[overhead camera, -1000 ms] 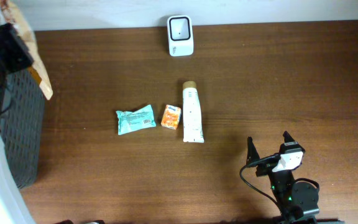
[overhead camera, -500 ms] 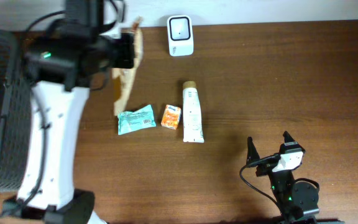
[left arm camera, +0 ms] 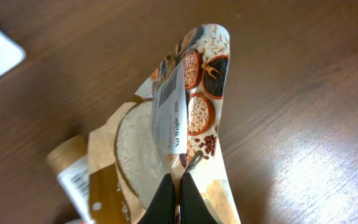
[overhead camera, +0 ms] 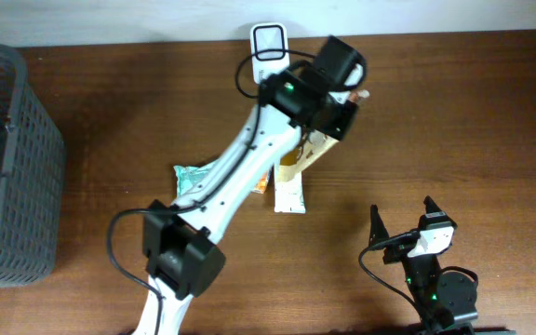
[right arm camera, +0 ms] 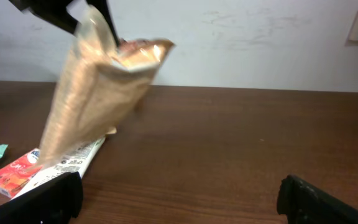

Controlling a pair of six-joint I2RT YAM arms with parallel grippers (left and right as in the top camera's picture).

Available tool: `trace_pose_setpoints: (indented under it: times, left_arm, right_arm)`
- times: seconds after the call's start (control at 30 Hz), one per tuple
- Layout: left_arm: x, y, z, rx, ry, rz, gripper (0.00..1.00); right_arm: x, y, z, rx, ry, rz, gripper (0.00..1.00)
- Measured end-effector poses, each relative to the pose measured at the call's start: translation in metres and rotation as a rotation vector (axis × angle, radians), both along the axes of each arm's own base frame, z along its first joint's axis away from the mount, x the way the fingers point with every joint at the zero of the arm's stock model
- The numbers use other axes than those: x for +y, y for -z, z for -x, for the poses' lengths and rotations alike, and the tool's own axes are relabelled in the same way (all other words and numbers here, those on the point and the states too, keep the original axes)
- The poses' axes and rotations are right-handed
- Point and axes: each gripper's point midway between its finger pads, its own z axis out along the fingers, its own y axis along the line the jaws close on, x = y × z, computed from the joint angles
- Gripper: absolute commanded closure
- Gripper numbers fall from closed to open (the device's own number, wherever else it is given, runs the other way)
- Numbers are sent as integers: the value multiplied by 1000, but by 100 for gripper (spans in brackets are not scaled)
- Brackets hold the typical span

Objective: Scan the item barcode
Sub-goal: 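Carry rice bag with left gripper and drop it right of tube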

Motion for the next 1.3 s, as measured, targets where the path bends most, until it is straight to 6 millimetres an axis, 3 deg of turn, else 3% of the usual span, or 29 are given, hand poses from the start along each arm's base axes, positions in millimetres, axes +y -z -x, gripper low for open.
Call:
trace_pose_setpoints:
  times: [0.03, 0.1, 0.2, 0.33, 0.4, 0.5, 0.57, 0.6, 0.73, 0.77, 0.83, 0.87, 0.93, 0.97, 1.0, 1.13, 1.2, 1.27, 1.3]
  left_arm:
    - [-8, 5, 3, 0, 13, -5, 74]
    - [-21, 16, 11, 3, 46, -18, 54]
    - [-28, 16, 13, -6, 59, -12, 43]
    - [-29, 6, 3, -36, 47, 13, 40]
    - [-18, -14, -10, -63, 18, 36, 38]
    - [21, -60, -42, -133, -74, 68, 18]
    - [73, -100, -68, -220, -181, 55, 11]
    - [111, -121, -77, -262, -261, 28, 8]
    - [219, -190, -80, -384, -479, 13, 2]
    - [259, -210, -76, -417, -561, 13, 1]
    - [368, -246, -56, -476, -815, 9, 0]
    - [398, -250, -49, -480, -890, 3, 1]
    - [461, -246, -32, -450, -1063, -13, 1]
    - [504, -236, -20, -414, -1186, -31, 1]
    - [527, -230, -12, -395, -1253, -43, 1]
    - [591, -186, 21, -233, -1432, -101, 1]
    - [610, -163, 30, -160, -1488, -122, 1]
    - [636, -120, 44, -34, -1566, -158, 1]
    - [642, -108, 47, -1, -1581, -169, 1]
  right_arm:
    - [0, 0, 0, 0, 0, 0, 2]
    - [0, 0, 0, 0, 0, 0, 2]
    - [0, 0, 0, 0, 0, 0, 2]
    - [0, 0, 0, 0, 0, 0, 2]
    - [0, 0, 0, 0, 0, 0, 2]
    - [0, 0, 0, 0, 0, 0, 2]
    - [0, 0, 0, 0, 0, 0, 2]
    - [0, 0, 0, 0, 0, 0, 2]
    - [0, 0, 0, 0, 0, 0, 2]
    - [0, 0, 0, 0, 0, 0, 2]
    - [0, 0, 0, 0, 0, 0, 2]
    - [0, 0, 0, 0, 0, 0, 2]
    - [0, 0, 0, 0, 0, 0, 2]
    - [0, 0, 0, 0, 0, 0, 2]
    - [0, 0, 0, 0, 0, 0, 2]
    - [0, 0, 0, 0, 0, 0, 2]
    - [0, 0, 0, 0, 0, 0, 2]
    - [0, 0, 0, 0, 0, 0, 2]
    - [0, 0, 0, 0, 0, 0, 2]
